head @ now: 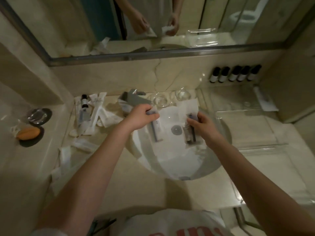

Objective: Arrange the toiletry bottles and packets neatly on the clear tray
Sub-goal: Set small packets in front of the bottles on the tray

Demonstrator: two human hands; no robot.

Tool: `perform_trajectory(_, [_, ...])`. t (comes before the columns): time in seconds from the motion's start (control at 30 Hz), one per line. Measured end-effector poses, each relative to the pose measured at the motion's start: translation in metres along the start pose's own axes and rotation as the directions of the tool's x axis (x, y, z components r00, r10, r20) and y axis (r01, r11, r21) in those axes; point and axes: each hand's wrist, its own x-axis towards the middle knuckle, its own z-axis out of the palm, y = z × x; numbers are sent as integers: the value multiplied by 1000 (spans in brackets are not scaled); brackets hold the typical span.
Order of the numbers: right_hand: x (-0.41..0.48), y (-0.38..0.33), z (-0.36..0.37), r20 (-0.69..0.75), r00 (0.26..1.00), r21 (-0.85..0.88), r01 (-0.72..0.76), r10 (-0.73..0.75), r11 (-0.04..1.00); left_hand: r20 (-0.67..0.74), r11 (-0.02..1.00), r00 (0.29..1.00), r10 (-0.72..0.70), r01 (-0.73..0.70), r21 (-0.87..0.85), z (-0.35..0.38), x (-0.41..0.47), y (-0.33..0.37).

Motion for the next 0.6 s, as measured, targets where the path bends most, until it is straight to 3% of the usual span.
perform_trajectory(0.2, [20, 2, -75, -142, 990, 17, -8, 10, 1000, 40, 994, 994, 101, -102, 27, 41, 50, 57])
perform_trajectory(0.47, [70, 8, -156, -305, 948, 193, -33, 92, 981, 98, 986, 983, 153, -158, 45, 93, 112, 117])
perform_trajectory(0.6, [102, -2, -184, -321, 947, 53, 40, -20, 998, 108, 988, 986, 130, -138, 76, 106, 137, 133])
